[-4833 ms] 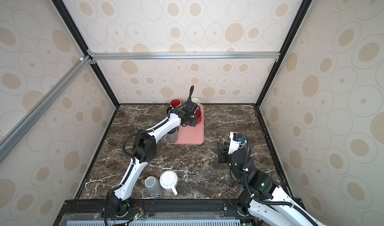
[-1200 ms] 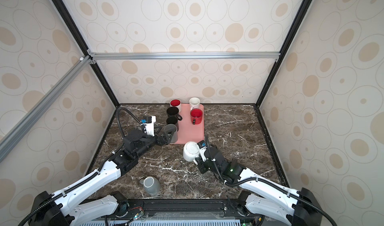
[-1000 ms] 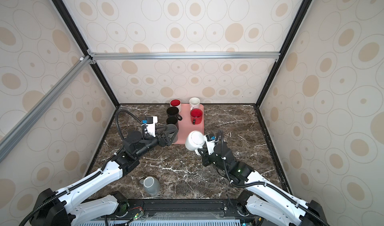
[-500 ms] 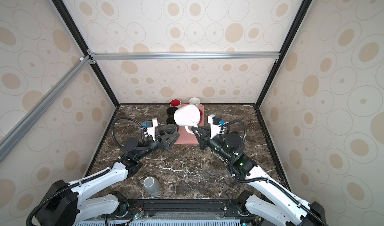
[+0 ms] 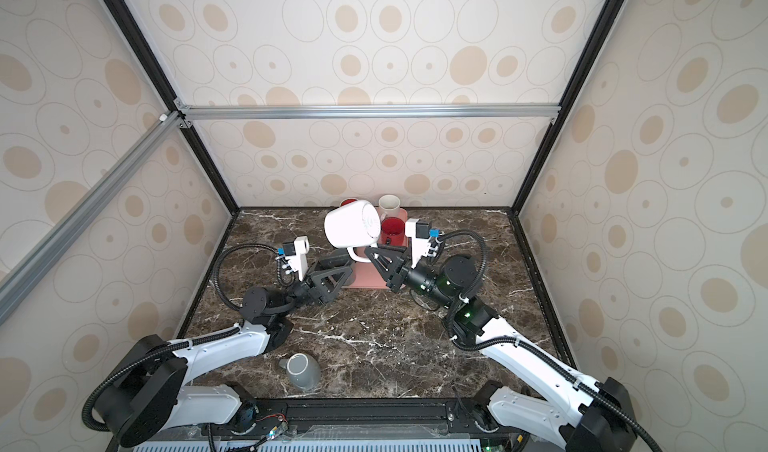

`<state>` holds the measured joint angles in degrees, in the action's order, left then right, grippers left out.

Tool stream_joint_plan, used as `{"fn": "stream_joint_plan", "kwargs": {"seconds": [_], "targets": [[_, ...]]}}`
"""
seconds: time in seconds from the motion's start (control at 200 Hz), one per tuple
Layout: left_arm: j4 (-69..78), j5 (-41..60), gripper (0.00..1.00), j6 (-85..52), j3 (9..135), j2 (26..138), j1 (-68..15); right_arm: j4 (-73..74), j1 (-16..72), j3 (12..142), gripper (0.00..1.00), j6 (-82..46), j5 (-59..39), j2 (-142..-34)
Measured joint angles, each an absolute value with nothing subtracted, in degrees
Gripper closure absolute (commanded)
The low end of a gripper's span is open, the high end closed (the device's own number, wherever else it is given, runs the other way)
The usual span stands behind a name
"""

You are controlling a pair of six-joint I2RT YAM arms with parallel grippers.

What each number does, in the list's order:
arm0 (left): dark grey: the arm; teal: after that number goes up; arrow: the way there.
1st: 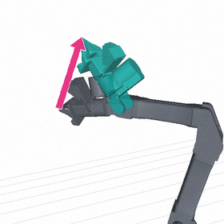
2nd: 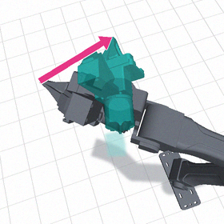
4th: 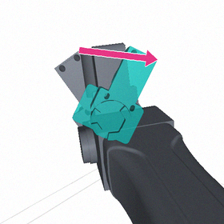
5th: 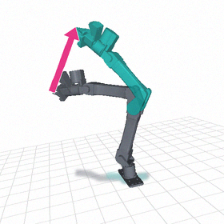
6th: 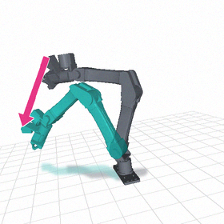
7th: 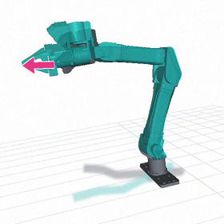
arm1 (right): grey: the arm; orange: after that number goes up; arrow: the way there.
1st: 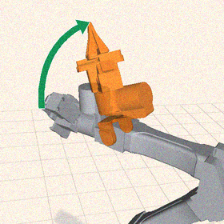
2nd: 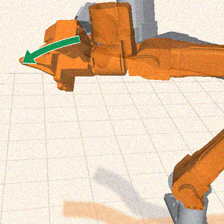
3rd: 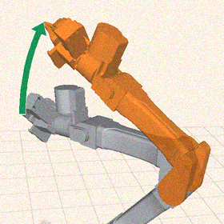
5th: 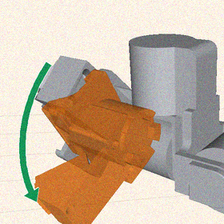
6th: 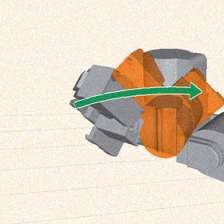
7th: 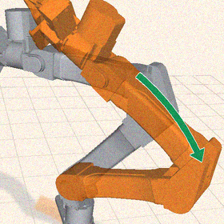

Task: Turn the mug right side up
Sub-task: 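Raise the white mug toward the left gripper and grasp it with the left gripper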

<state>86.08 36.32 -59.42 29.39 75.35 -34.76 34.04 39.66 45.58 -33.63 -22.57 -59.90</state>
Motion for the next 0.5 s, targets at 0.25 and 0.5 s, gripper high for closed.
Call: {"fn": "stream_joint_plan", "kwargs": {"seconds": [0.25,0.5], "targets": [[87.9,36.2,0.51,-60.3,29.4,75.5,-34.8,36.9,41.4,45.1,1.00,-35.8,-24.6,-60.7],[87.4,35.5,0.67,-60.2,29.5,75.5,-34.8,37.9,42.2,43.4,1.00,-36.9,-25.1,-61.8]]}}
